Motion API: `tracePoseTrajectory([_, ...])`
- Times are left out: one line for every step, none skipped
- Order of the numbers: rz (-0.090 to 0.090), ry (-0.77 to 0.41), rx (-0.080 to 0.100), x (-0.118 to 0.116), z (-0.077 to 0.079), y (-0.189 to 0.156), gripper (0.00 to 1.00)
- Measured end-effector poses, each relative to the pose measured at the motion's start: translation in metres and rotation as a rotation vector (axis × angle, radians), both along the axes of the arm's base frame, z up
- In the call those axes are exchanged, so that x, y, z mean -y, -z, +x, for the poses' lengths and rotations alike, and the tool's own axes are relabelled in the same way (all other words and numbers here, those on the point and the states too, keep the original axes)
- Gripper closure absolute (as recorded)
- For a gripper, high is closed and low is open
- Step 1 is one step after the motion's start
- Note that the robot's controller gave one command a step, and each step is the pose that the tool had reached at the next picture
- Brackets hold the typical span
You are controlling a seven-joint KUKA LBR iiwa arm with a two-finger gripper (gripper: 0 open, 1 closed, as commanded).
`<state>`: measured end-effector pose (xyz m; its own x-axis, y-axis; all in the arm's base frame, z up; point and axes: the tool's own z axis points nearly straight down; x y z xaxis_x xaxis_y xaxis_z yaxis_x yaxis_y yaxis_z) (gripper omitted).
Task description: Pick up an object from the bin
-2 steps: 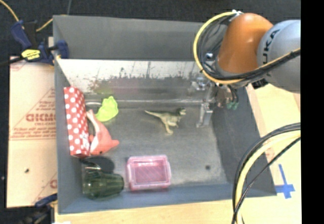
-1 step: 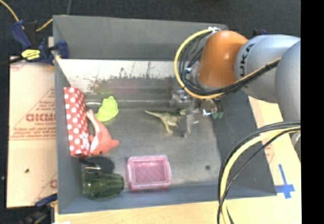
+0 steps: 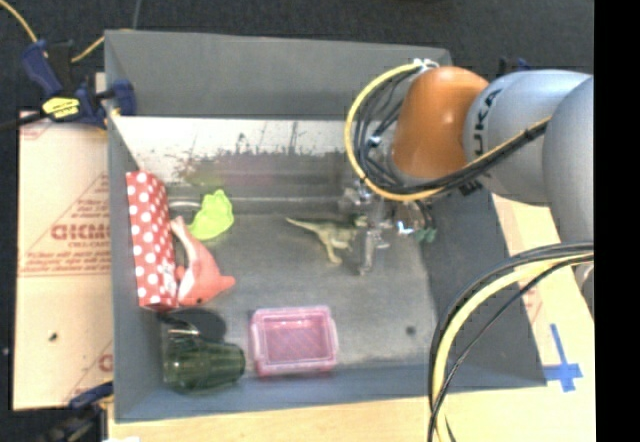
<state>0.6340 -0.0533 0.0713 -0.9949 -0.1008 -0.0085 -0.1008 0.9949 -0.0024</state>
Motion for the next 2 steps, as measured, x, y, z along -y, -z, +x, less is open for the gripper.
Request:
tracePoseTrajectory([-0.001, -0.2, 0.004, -0.024, 0.006, 0.0, 0.0])
tracePoseTrajectory([0.0, -0.009, 0.004, -0.032, -0.005, 0.0, 0.0])
